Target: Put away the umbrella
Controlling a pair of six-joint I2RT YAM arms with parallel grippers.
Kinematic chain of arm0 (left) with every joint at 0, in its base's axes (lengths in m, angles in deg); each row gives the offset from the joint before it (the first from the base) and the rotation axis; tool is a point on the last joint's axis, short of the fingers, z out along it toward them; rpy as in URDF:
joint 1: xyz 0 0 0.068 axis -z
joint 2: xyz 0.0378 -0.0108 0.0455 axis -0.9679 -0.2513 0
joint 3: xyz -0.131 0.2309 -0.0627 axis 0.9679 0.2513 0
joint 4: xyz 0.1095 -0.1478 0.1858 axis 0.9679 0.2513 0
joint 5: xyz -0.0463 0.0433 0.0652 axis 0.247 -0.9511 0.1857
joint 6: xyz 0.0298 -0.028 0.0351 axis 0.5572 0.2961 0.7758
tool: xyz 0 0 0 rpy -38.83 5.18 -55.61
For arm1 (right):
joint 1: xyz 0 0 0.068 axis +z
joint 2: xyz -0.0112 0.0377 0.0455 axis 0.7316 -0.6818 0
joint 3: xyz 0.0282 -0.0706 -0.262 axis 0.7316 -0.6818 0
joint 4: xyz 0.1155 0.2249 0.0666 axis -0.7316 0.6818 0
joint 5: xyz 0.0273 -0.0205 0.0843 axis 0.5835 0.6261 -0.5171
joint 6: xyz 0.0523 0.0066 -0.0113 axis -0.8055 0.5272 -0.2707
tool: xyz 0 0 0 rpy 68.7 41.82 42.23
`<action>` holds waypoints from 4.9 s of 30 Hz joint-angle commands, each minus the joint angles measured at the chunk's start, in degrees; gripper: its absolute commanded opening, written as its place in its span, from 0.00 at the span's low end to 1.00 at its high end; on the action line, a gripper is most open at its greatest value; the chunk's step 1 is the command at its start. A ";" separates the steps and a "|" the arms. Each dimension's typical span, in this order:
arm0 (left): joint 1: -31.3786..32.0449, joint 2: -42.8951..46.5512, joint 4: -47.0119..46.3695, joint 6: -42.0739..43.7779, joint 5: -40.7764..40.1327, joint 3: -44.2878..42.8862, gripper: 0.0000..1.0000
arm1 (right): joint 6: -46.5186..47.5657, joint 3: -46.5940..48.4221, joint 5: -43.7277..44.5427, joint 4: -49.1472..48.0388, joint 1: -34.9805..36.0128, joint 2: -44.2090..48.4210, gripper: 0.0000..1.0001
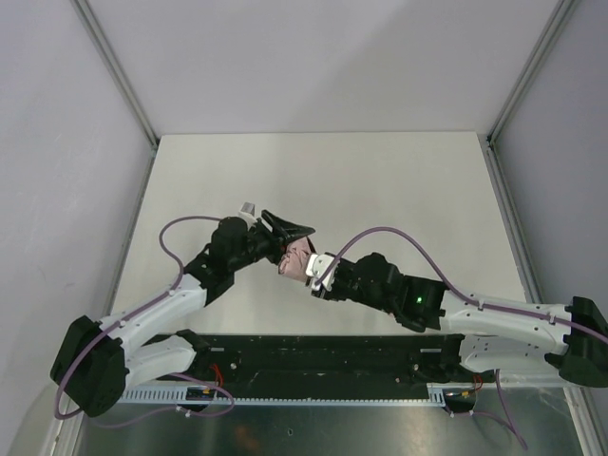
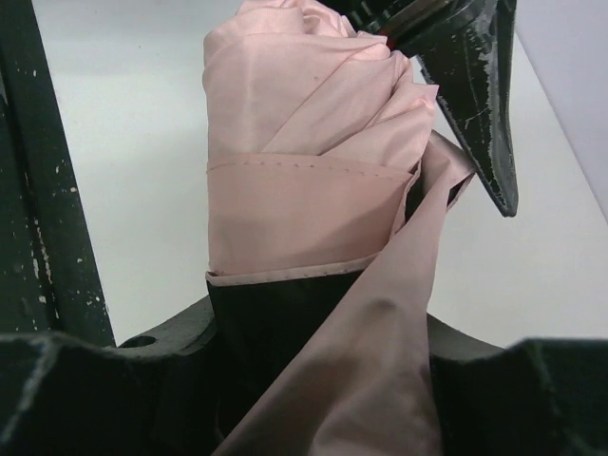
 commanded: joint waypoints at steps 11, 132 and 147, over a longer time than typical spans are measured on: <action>-1.67 6.98 -5.62 7.49 0.72 1.63 0.64 | -6.04 5.22 -5.40 -4.45 -6.55 1.08 0.00; -3.67 -15.47 -54.15 51.72 3.03 24.70 0.00 | -26.74 -2.67 -32.08 -9.88 -24.72 -17.75 0.72; -3.76 -13.83 -54.33 51.13 2.48 25.62 0.00 | -31.37 -3.30 -26.02 -7.96 -29.41 -13.14 0.78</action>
